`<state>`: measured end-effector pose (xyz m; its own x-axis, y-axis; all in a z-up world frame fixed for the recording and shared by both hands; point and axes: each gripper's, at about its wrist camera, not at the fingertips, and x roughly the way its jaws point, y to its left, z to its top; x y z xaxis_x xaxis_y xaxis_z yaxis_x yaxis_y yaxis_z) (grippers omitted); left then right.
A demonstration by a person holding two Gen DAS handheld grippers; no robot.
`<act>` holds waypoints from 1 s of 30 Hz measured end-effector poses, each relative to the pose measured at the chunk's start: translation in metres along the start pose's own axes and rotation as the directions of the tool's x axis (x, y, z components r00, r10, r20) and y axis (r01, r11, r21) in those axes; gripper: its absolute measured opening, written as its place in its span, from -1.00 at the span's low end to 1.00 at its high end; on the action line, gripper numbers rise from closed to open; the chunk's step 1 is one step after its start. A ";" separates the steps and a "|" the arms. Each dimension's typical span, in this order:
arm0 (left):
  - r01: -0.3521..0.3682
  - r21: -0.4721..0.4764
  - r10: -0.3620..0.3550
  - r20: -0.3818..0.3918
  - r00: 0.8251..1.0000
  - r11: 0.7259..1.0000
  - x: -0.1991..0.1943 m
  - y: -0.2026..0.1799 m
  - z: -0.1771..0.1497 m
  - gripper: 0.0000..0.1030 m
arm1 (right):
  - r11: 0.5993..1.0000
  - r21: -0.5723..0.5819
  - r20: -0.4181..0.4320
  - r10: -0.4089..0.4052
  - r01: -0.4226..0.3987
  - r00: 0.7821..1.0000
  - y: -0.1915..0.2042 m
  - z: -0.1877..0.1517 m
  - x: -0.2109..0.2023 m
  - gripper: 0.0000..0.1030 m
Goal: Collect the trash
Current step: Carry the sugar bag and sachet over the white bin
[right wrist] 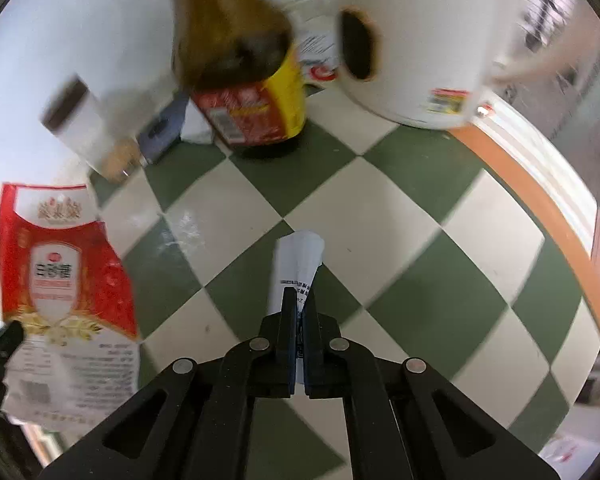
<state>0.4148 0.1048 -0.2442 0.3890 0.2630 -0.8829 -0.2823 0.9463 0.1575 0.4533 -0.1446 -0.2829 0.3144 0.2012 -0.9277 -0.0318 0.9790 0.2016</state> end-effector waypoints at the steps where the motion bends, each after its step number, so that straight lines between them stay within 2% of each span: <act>1: 0.007 0.002 -0.007 0.014 1.000 1.000 -0.008 -0.002 0.000 -0.88 | 1.000 0.009 0.015 0.014 -0.014 1.000 -0.006 -0.003 -0.011 -0.97; 6: 0.047 0.029 -0.050 0.082 0.995 0.998 -0.060 -0.024 -0.007 -0.88 | 0.995 0.064 0.069 0.075 -0.079 0.995 -0.040 -0.022 -0.061 -0.97; 10: 0.105 0.086 -0.114 0.106 0.988 0.991 -0.101 -0.061 -0.023 -0.88 | 0.986 0.129 0.110 0.091 -0.105 0.990 -0.072 -0.051 -0.097 -0.97; 13: 0.150 0.151 -0.168 0.112 0.979 0.977 -0.127 -0.098 -0.040 -0.88 | 0.974 0.200 0.150 0.076 -0.105 0.986 -0.128 -0.087 -0.133 -0.97; 16: 0.208 0.232 -0.235 0.097 0.967 0.950 -0.150 -0.147 -0.063 -0.88 | 0.955 0.284 0.174 0.037 -0.086 0.984 -0.185 -0.127 -0.156 -0.97; 19: 0.266 0.331 -0.301 0.059 0.952 0.905 -0.167 -0.207 -0.091 -0.88 | 0.924 0.376 0.182 -0.004 -0.066 0.983 -0.238 -0.169 -0.174 -0.97; 22: 0.325 0.436 -0.360 -0.003 0.933 0.839 -0.180 -0.272 -0.127 -0.88 | 0.879 0.476 0.174 -0.058 -0.033 0.983 -0.293 -0.220 -0.183 -0.97; 24: 0.372 0.497 -0.394 -0.064 0.917 0.784 -0.184 -0.313 -0.156 -0.88 | 0.838 0.546 0.155 -0.093 -0.007 0.984 -0.335 -0.263 -0.191 -0.97; 27: 0.425 0.576 -0.410 -0.164 0.897 0.698 -0.177 -0.370 -0.203 -0.88 | 0.777 0.628 0.109 -0.129 0.032 0.986 -0.382 -0.319 -0.187 -0.97; 30: 0.454 0.642 -0.368 -0.275 0.888 0.617 -0.143 -0.424 -0.260 -0.87 | 0.702 0.709 0.039 -0.139 0.071 0.990 -0.427 -0.382 -0.162 -0.97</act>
<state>0.2510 -0.3826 -0.2993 0.2082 -0.1659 -0.9639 0.5658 0.8243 -0.0197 0.0532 -0.5823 -0.3390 0.3526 0.0617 -0.9337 0.6724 0.6773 0.2987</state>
